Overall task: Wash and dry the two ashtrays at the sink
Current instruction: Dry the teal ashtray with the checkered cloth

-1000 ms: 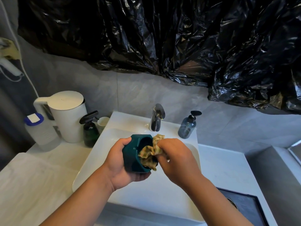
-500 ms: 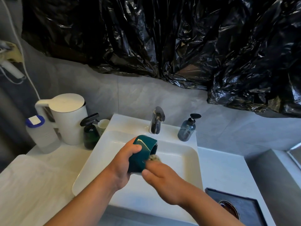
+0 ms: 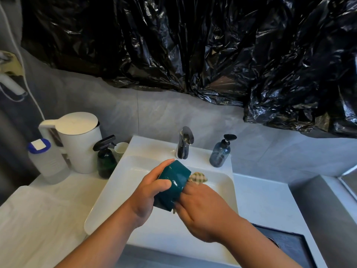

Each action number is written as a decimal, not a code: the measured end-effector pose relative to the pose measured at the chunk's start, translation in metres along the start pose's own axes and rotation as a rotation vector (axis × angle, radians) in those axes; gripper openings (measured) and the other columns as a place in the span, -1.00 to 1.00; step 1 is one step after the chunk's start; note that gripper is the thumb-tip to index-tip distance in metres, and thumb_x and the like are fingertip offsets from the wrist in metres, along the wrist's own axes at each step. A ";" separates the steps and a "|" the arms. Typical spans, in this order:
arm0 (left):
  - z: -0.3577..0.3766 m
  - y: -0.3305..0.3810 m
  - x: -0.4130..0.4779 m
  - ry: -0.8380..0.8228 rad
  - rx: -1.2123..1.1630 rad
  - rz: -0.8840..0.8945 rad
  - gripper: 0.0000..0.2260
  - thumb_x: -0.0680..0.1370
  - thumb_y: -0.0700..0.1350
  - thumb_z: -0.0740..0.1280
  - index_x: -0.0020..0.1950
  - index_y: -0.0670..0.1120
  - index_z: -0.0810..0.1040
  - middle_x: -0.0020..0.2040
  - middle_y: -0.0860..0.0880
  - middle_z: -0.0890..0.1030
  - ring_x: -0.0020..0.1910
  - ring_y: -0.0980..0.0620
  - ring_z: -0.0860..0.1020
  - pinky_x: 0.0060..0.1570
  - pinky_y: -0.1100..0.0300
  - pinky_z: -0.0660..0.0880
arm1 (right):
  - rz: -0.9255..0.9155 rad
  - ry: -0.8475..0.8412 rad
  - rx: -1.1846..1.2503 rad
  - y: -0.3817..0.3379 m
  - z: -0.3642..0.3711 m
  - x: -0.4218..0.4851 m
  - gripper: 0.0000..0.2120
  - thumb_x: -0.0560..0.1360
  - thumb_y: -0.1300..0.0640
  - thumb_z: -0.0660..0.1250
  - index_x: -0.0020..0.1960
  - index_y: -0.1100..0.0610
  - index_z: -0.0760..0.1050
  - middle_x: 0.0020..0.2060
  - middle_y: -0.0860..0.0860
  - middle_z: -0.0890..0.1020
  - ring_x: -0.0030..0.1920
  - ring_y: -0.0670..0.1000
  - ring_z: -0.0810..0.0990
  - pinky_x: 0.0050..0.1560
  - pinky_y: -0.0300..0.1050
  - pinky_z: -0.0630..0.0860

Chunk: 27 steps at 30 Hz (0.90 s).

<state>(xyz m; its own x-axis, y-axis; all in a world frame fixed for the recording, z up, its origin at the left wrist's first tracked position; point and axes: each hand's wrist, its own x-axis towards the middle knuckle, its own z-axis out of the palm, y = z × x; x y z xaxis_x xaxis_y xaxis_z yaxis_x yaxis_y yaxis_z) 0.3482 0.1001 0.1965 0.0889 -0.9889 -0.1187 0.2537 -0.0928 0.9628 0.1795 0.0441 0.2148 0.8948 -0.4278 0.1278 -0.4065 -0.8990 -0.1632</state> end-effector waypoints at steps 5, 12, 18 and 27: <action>0.002 -0.004 0.002 0.053 -0.063 -0.015 -0.35 0.16 0.12 0.38 0.28 0.17 0.55 0.12 -0.10 0.66 0.07 -0.16 0.62 -0.19 0.08 0.59 | 0.224 -0.120 0.550 -0.013 -0.001 0.004 -0.81 0.61 0.04 0.12 0.00 0.07 0.48 -0.08 -0.08 0.50 -0.10 -0.11 0.43 -0.02 -0.14 0.45; 0.001 -0.013 -0.002 0.060 -0.070 0.024 -0.33 0.16 0.10 0.37 0.30 0.18 0.52 0.12 -0.10 0.65 0.01 -0.10 0.65 -0.20 0.08 0.60 | 0.589 -0.004 2.106 -0.017 0.006 0.006 -0.52 0.47 0.16 0.13 0.24 0.45 0.51 -0.09 0.23 0.63 -0.33 0.08 0.60 -0.59 -0.23 0.38; 0.004 -0.016 -0.003 0.086 -0.218 -0.011 -0.46 0.16 0.10 0.37 0.13 0.07 0.65 -0.07 -0.11 0.70 -0.16 -0.03 0.67 -0.28 0.08 0.60 | 0.517 0.175 2.366 -0.024 0.012 0.007 -0.58 0.61 0.16 0.09 0.34 0.32 0.52 0.15 0.29 0.65 -0.08 0.14 0.67 -0.32 -0.13 0.55; 0.004 -0.018 -0.006 0.081 -0.293 -0.105 -0.43 0.14 0.13 0.38 0.12 -0.01 0.66 -0.10 -0.16 0.68 -0.15 -0.11 0.59 -0.34 0.07 0.58 | 0.545 0.022 1.165 -0.016 0.018 0.001 -0.69 0.45 0.02 0.10 0.04 0.19 0.44 -0.04 0.16 0.58 -0.16 -0.02 0.44 -0.13 -0.05 0.49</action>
<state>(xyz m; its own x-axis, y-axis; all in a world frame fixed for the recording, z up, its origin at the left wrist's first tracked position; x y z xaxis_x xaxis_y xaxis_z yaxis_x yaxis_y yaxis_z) 0.3396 0.1073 0.1805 0.1209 -0.9622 -0.2442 0.5310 -0.1451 0.8349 0.1900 0.0601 0.2003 0.6570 -0.7237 -0.2112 -0.3065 -0.0004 -0.9519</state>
